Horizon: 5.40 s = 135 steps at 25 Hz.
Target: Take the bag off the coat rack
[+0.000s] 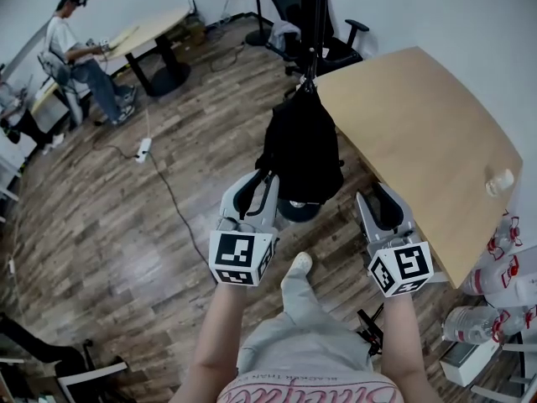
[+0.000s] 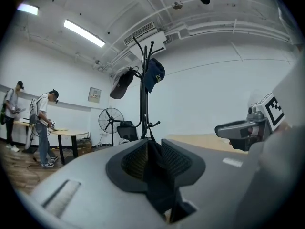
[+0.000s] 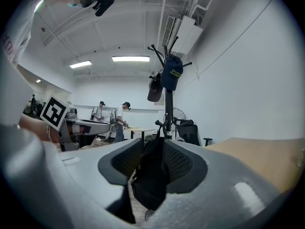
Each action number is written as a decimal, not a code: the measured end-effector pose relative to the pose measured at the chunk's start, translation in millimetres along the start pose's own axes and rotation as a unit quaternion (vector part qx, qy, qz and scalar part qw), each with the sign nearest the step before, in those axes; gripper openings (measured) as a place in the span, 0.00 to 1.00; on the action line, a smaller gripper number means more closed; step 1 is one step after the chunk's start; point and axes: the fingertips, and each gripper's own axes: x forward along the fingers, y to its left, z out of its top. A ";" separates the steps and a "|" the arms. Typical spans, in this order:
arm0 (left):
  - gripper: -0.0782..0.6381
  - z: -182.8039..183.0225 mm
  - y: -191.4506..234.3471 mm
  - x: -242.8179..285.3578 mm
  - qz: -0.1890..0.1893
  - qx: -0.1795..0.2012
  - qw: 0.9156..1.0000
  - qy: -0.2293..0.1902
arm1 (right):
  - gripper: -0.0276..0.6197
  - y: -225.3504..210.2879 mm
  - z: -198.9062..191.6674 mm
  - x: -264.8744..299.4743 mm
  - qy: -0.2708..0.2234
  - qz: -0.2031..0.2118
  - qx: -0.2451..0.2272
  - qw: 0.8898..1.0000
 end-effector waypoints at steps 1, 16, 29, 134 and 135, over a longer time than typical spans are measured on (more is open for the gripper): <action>0.28 -2.5 1.9 5.5 -0.005 -0.001 1.000 0.003 | 0.31 -2.6 -2.1 5.7 0.000 -0.003 0.008 1.000; 0.85 -45.0 64.3 127.8 -0.029 -0.080 0.994 0.068 | 0.78 -55.2 -38.6 135.6 0.039 -0.013 0.068 0.997; 0.82 -120.7 78.4 192.1 -0.068 -0.040 0.983 0.165 | 0.80 -61.4 -121.2 205.3 0.138 0.005 0.070 0.988; 0.20 31.4 -56.1 154.6 -0.311 -0.004 0.950 -0.002 | 0.10 -73.2 13.9 57.3 0.048 -0.206 0.048 0.976; 0.20 38.8 -59.7 154.2 -0.311 -0.005 0.950 -0.009 | 0.10 -75.4 21.2 53.6 0.042 -0.207 0.043 0.976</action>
